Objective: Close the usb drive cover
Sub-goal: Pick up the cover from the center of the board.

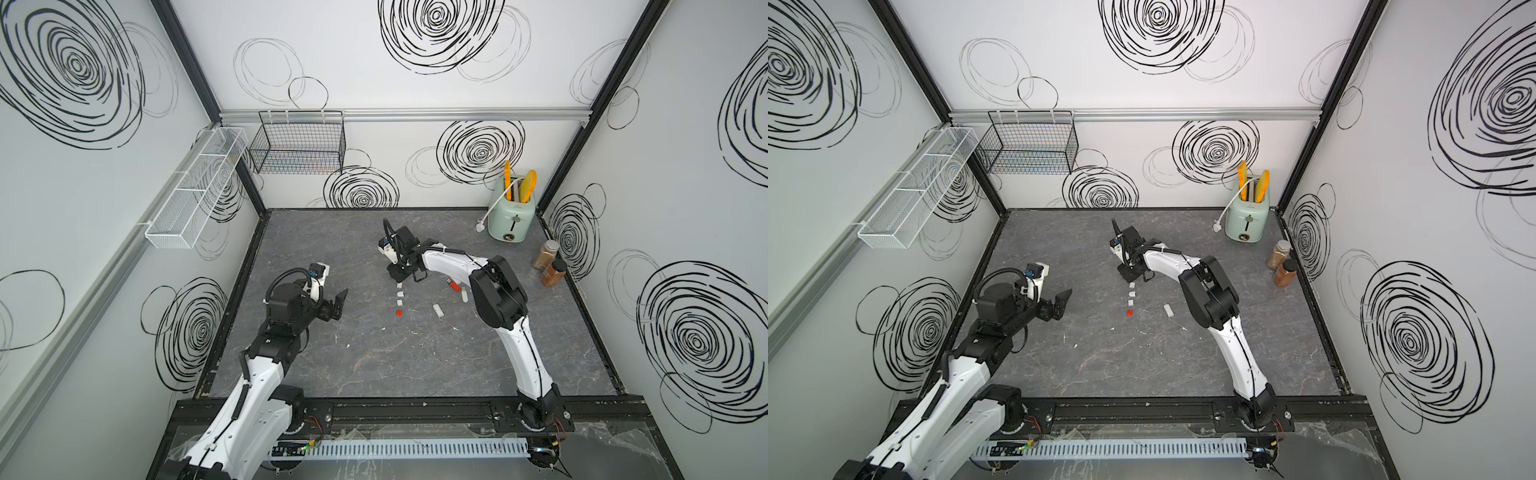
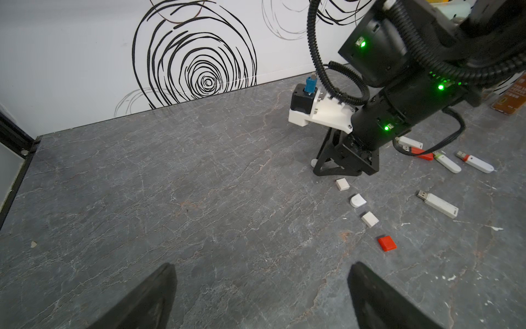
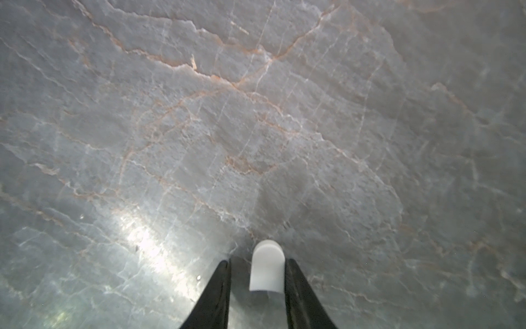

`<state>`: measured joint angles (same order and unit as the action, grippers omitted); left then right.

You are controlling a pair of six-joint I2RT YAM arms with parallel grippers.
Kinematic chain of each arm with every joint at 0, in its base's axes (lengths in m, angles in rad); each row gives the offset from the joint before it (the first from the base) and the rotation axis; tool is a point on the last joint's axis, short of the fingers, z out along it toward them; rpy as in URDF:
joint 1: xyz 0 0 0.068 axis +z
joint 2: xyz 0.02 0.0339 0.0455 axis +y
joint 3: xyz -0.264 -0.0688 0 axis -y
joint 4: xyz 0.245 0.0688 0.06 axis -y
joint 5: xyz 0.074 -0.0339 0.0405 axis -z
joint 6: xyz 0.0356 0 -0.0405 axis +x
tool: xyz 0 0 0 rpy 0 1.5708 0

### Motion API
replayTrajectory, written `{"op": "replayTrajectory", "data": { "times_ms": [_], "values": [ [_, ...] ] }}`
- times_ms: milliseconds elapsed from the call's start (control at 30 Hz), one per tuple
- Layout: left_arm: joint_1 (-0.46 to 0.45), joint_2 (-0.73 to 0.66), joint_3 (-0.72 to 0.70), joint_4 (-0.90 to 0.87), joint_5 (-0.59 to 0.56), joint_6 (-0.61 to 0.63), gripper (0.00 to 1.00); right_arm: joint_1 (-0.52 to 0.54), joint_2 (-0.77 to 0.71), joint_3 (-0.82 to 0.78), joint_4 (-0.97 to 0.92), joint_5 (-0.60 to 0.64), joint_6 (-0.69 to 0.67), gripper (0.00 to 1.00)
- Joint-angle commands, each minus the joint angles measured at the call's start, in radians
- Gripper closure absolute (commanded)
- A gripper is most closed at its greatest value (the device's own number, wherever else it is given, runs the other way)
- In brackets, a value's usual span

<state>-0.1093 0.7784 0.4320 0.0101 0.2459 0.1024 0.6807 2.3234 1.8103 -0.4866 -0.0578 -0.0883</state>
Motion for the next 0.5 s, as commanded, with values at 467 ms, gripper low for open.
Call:
{"op": "replayTrajectory", "data": {
  "times_ms": [467],
  "values": [
    [0.005, 0.001, -0.001, 0.042, 0.012, -0.002, 0.02, 0.002, 0.029, 0.017, -0.090, 0.013, -0.011, 0.81]
  ]
}}
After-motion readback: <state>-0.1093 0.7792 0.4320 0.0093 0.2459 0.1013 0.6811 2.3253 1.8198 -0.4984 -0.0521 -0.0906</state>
